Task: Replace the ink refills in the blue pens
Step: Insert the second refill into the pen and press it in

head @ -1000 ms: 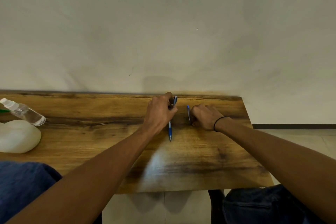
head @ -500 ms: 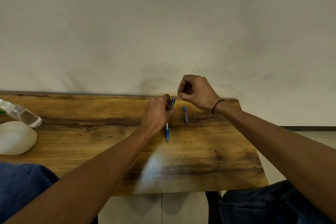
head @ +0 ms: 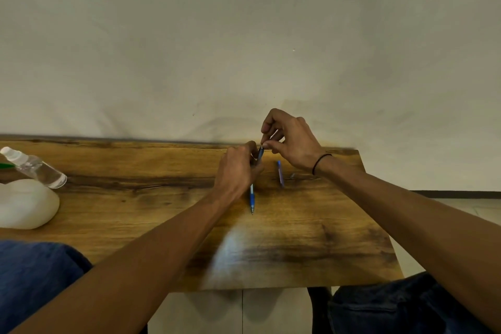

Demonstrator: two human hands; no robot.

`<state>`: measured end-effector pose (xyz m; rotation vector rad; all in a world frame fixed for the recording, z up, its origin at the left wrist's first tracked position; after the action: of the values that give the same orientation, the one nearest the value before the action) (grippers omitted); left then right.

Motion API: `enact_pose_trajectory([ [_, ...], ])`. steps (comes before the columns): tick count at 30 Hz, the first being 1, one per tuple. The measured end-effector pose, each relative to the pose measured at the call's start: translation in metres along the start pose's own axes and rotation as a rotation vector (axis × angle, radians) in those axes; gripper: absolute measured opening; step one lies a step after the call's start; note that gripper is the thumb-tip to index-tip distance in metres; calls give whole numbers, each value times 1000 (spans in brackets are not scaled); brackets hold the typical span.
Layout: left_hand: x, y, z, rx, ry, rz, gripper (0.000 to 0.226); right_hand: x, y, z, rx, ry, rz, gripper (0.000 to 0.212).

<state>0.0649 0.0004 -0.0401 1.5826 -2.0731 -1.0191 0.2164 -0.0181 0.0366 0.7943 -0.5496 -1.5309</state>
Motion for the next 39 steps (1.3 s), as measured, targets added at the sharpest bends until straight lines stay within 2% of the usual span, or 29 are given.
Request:
enact_pose_trajectory([
  [8,-1,-1,-1,-5,-10,3,18,0,-1,3,64,22,30,32],
  [15,-2,-4,-2,14,26,15,16,-2,-2,14,321,163,146,31],
  [21,-1,-4,-3,16,10,9,13,-2,-7,21,518,242,179,38],
  [25,-2,-4,-3,17,22,22,15,-2,-9,20,523,213,160,41],
  [30,-1,-4,-3,16,42,48,15,-1,-5,12,377,167,194,32],
  [34,-1,-3,-2,-3,49,37,15,-4,4,-3,327,109,199,46],
  [37,1,-1,0,15,24,14,15,-7,13,-24,463,47,186,44],
  [39,2,-1,0,29,9,14,17,-4,16,-43,614,-43,286,39],
])
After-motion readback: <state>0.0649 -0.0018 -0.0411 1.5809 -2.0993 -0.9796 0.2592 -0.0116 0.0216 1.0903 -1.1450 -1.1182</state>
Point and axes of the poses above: each hand's wrist, its own x-axis away from the middle knuckle, its own y-axis out of the back of the hand, z = x × y, the point moved 2 cm from there along -x, towards the middle knuckle, and after that the axes turned 4 degrees about -z, right-handed, at the moved point
